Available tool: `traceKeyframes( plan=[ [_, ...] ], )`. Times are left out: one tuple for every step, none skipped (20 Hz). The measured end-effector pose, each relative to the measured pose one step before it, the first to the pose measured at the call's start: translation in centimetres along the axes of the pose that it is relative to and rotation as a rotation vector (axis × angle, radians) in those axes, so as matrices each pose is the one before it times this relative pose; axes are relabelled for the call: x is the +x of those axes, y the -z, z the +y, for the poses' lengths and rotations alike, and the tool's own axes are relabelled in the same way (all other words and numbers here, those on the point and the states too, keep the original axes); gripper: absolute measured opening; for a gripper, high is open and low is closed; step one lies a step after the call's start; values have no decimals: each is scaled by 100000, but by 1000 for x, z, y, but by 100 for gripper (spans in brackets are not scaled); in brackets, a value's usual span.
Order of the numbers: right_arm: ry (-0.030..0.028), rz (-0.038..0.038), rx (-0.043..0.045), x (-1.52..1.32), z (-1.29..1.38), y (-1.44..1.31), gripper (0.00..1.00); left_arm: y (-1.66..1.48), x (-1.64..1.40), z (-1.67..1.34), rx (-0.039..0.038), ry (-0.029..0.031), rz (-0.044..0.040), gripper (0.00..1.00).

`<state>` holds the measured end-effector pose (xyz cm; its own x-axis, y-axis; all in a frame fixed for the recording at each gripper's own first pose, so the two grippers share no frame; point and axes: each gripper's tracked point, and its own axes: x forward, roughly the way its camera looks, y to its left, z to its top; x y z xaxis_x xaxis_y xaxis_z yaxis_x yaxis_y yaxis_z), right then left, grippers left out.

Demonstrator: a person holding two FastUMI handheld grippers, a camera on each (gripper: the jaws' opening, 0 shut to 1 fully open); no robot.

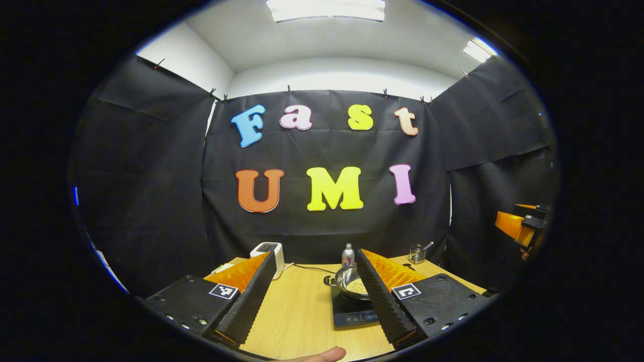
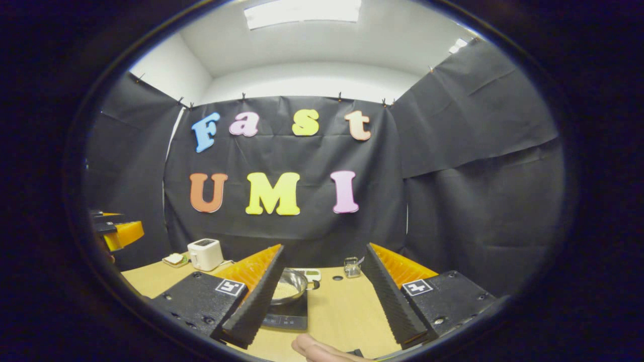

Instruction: First push the handle of the pot to place it horizontally, then grasp the pot with both hands and set it on the induction cooktop.

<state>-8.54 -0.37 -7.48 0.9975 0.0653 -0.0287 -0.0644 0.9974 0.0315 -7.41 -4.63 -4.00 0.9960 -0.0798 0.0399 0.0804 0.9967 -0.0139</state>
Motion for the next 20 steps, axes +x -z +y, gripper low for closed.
traceKeyframes(
  plan=[
    [-465, -1756, 251, -629, 131, -235, 96, 496, -381, 55, 0, -173, 99, 95],
    [-649, -1406, 1176, -332, 260, -76, 97, 471, -340, 24, 88, 138, 239, 95],
    [-1135, -619, 1025, -365, 341, 84, 97, 325, -297, -321, 532, 1021, 124, 95],
    [-1165, 211, 644, -181, 88, 372, 96, 135, -158, -256, 1031, 974, -48, 95],
    [-692, 936, 138, -115, 111, 410, 99, 7, -167, 41, 992, -114, -377, 95],
    [-511, 659, 181, 69, 24, 265, 97, -44, -120, 178, 558, -671, -96, 95],
    [-6, 616, -13, 106, -19, 205, 97, -30, 9, 39, 150, -99, -650, 95],
    [388, 778, -242, 211, -206, 303, 96, -57, 52, -180, -174, 361, -305, 96],
    [629, 474, -13, 188, -226, 116, 98, 46, -25, -244, -16, 378, 56, 95],
    [776, 283, 501, 113, -203, 112, 97, -17, -48, -45, 0, 88, -7, 96],
    [625, 415, 461, 81, -134, 91, 97, 63, 30, 132, -118, -104, -115, 96],
    [-109, 178, 445, 57, 53, 158, 96, -48, 32, 60, -213, -521, -92, 96],
    [-398, 145, 554, 124, 10, 138, 96, -164, 72, 66, -240, -380, -596, 96],
    [-411, 372, 300, -49, -1, 192, 96, -289, -105, -23, -325, -1, -992, 96],
    [-370, 256, 279, -11, -17, 80, 99, -308, -21, -180, -303, 399, -690, 96],
    [-98, 251, 29, 240, -61, 165, 96, -283, 2, 10, -423, 143, -1144, 96],
    [235, 294, -233, 92, -141, 80, 96, -329, 46, 13, -470, 93, -925, 96],
    [305, 122, -144, 26, -113, 74, 97, -26, -91, 28, -371, 189, -302, 95],
    [309, 92, 78, 39, -38, -2, 97, 19, -228, -15, -82, 201, -65, 95],
    [285, 58, -12, -12, -2, 28, 97, 95, -141, 87, 112, -67, -81, 96]
  ],
)
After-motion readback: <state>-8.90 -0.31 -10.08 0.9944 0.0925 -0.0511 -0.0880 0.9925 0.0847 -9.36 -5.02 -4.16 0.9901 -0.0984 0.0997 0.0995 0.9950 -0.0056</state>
